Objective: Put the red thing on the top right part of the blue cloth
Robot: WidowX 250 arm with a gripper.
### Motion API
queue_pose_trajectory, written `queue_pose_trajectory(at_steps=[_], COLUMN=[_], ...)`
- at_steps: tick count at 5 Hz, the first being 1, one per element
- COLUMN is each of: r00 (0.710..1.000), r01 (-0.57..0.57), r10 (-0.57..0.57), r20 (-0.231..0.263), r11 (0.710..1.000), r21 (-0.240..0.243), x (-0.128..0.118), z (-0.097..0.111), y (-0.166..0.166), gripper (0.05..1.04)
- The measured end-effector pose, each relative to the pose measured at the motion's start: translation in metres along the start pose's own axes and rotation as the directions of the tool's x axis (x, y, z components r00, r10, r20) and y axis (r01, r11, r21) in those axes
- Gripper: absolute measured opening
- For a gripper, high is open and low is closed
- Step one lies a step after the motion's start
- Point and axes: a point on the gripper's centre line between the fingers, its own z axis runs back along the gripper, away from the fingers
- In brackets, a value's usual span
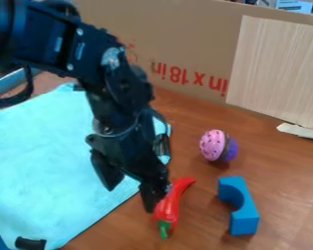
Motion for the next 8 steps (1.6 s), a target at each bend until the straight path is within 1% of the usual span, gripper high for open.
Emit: queue_pose_trajectory(at_steps=[1, 2, 3, 5, 6, 7, 8], r00=[0.999, 0.998, 0.997, 0.998, 0.999, 0.999, 1.000], r01=[-0.050, -0.062, -0.074, -0.056, -0.043, -0.041, -0.024], r10=[0.050, 0.061, 0.073, 0.055, 0.043, 0.041, 0.024], r20=[-0.009, -0.021, -0.029, -0.029, -0.006, -0.008, 0.000], r11=[0.999, 0.998, 0.997, 0.998, 0.999, 0.999, 1.000], r21=[-0.018, -0.028, -0.025, -0.003, 0.003, 0.021, 0.019], x=[0.005, 0.006, 0.005, 0.007, 0.012, 0.012, 0.014], z=[0.001, 0.000, -0.005, -0.024, -0.031, -0.038, -0.038], y=[-0.006, -0.015, -0.020, -0.031, -0.035, -0.032, -0.030], gripper=[0.999, 0.999, 0.999, 0.999, 0.941, 0.666, 0.494])
